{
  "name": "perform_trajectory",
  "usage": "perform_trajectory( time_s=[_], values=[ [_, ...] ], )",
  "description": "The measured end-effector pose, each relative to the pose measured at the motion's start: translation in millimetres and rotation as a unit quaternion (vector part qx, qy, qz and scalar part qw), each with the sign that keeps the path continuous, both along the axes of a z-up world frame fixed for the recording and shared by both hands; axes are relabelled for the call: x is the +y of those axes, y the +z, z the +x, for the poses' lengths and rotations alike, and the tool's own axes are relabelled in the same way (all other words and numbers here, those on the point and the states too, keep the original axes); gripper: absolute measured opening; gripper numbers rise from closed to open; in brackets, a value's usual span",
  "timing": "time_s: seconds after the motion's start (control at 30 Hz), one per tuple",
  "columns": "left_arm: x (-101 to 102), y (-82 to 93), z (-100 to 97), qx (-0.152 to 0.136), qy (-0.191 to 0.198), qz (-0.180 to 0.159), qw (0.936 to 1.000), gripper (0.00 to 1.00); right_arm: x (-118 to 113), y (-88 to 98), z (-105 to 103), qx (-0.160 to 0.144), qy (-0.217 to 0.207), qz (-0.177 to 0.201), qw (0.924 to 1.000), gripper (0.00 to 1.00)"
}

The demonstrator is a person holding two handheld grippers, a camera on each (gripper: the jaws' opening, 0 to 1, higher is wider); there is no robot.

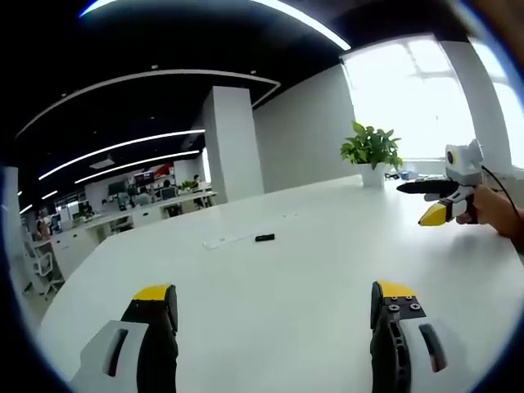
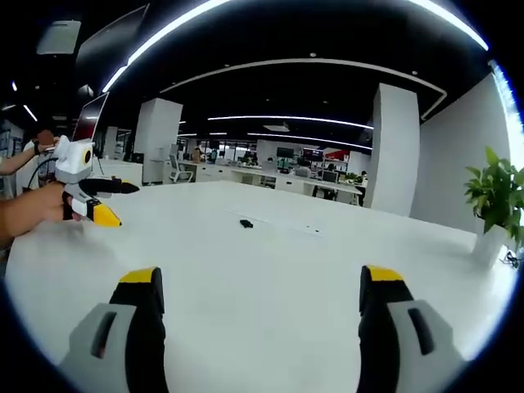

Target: Snap the two parts of the plastic buckle together until the buckle closes and remains connected.

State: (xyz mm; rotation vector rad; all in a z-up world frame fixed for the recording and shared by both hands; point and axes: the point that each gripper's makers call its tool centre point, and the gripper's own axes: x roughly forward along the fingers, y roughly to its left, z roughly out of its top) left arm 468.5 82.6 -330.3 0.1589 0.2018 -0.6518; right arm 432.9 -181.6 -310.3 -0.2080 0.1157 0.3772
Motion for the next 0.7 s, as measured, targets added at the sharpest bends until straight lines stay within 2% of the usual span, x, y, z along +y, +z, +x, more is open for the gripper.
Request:
perform_trajectory(
  time_s=[0.1,0.17,0.2,0.27,0.33,0.43,0.47,0.57,0.7],
  values=[
    [0,0.9,-2.7,0.001,-0.006,-0.007,1.0000,0.99,3,3.9,-8,-0.008,0.005,0.012,0.9999,1.00],
    [-3,-1.3,-8.2,0.009,-0.013,-0.011,0.9998,0.99,0,10.5,-13,-0.031,-0.001,0.000,0.9995,1.00],
    [-5,-0.9,-11.2,0.009,-0.017,-0.014,0.9997,0.99,-3,9.0,-14,-0.030,-0.006,-0.011,0.9995,1.00],
    [-5,0.6,-16.3,0.008,-0.018,-0.013,0.9997,0.99,-6,8.3,-19,-0.031,-0.004,-0.009,0.9995,1.00],
    [-2,4.7,-20.2,0.000,-0.014,-0.017,0.9997,0.99,-8,8.4,-24,-0.029,0.000,0.007,0.9996,1.00],
    [3,6.5,-22.4,-0.007,-0.008,-0.019,0.9998,0.99,-6,17.1,-30,-0.034,0.016,0.057,0.9977,1.00],
    [4,6.4,-22.2,-0.007,-0.007,-0.019,0.9998,0.99,-9,19.0,-30,-0.038,0.014,0.060,0.9974,1.00],
    [7,5.7,-21.6,-0.006,-0.003,-0.019,0.9998,0.99,-11,17.2,-28,-0.037,0.008,0.053,0.9979,1.00],
    [7,7.2,-21.1,-0.010,-0.002,-0.018,0.9998,0.99,-6,7.6,-30,-0.016,0.016,0.047,0.9986,1.00]
  ],
)
